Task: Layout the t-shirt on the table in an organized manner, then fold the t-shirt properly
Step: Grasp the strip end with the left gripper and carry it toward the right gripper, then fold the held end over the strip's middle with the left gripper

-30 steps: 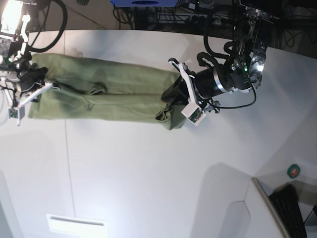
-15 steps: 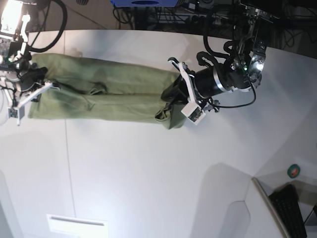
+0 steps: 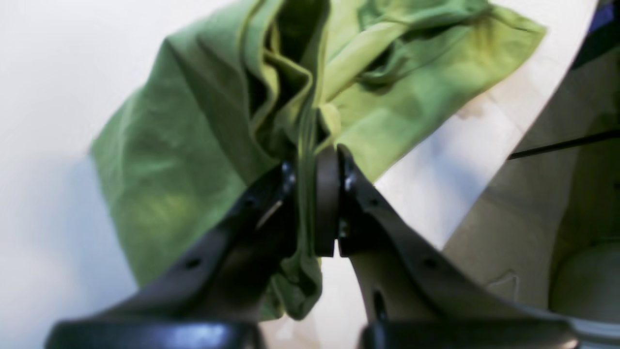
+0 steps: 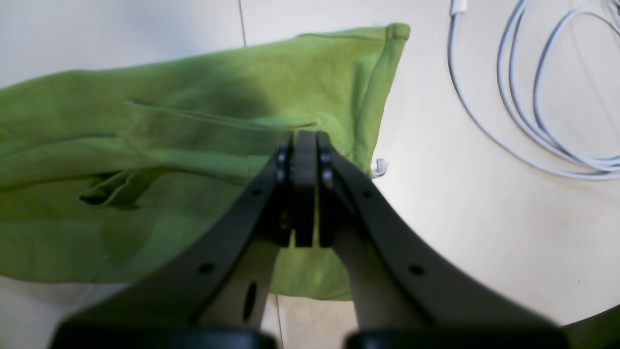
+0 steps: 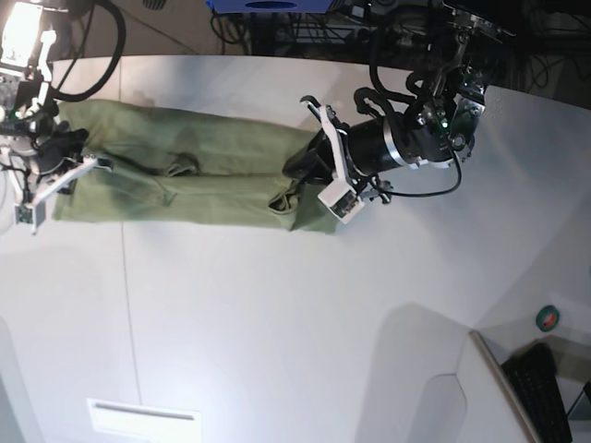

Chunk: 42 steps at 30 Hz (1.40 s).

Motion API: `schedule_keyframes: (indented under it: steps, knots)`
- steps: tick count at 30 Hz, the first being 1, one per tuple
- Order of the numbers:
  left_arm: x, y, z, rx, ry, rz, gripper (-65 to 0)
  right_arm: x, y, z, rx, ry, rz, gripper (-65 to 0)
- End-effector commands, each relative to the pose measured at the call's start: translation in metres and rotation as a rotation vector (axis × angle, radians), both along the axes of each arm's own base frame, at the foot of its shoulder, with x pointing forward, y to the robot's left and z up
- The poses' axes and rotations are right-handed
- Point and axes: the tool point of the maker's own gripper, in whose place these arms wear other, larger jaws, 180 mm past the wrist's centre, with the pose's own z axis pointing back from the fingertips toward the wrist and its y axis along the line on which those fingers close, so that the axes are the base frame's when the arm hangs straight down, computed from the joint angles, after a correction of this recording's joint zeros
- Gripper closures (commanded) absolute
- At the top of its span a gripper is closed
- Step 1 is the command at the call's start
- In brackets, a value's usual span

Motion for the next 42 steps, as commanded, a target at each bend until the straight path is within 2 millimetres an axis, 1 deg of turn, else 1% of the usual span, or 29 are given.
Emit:
schedule_keyframes:
  steps: [1, 5, 9, 11, 12, 15, 16, 19, 22, 24, 31, 42]
  knots:
    - [0.007, -0.002, 0.009, -0.033, -0.026, 0.005, 0.0, 0.007, -0.004, 0.009, -0.016, -0.037, 0.003, 0.0]
    - [0.014, -0.012, 0.004, -0.061, -0.003, 0.020, 0.0, 0.007, -0.004, 0.009, -0.016, -0.037, 0.003, 0.0]
    - [0.015, -0.026, -0.004, -0.098, 0.035, 0.039, 0.0, 0.007, -0.004, 0.010, -0.016, -0.039, 0.003, 0.0]
    - [0.016, -0.032, -0.003, -0.115, 0.042, 0.045, 0.0, 0.008, -0.004, 0.010, -0.016, -0.040, 0.003, 0.0]
    - [0.020, -0.035, 0.000, -0.121, 0.032, 0.042, 0.0, 0.008, -0.004, 0.010, -0.016, -0.040, 0.003, 0.0]
    - [0.025, -0.040, -0.001, -0.132, 0.038, 0.048, 0.0, 0.008, -0.004, 0.010, -0.016, -0.040, 0.003, 0.0]
    - [0.025, -0.040, -0.005, -0.132, 0.051, 0.053, 0.0, 0.008, -0.004, 0.010, -0.016, -0.040, 0.003, 0.0]
    - [0.031, -0.039, -0.008, -0.130, 0.058, 0.056, 0.0, 0.008, -0.004, 0.010, -0.016, -0.040, 0.003, 0.0]
    - [0.027, -0.051, -0.012, -0.129, 0.072, 0.025, 0.0, 0.008, -0.004, 0.010, -0.016, -0.040, 0.003, 0.0]
    - [0.025, -0.056, -0.010, -0.134, 0.069, 0.010, 0.0, 0.008, -0.004, 0.010, -0.016, -0.040, 0.003, 0.0]
    - [0.027, -0.056, -0.008, -0.139, 0.064, 0.016, 0.0, 0.007, -0.004, 0.010, -0.016, -0.039, 0.003, 0.0]
    - [0.027, -0.054, -0.011, -0.135, 0.072, 0.022, 0.0, 0.007, -0.004, 0.010, -0.016, -0.039, 0.003, 0.0]
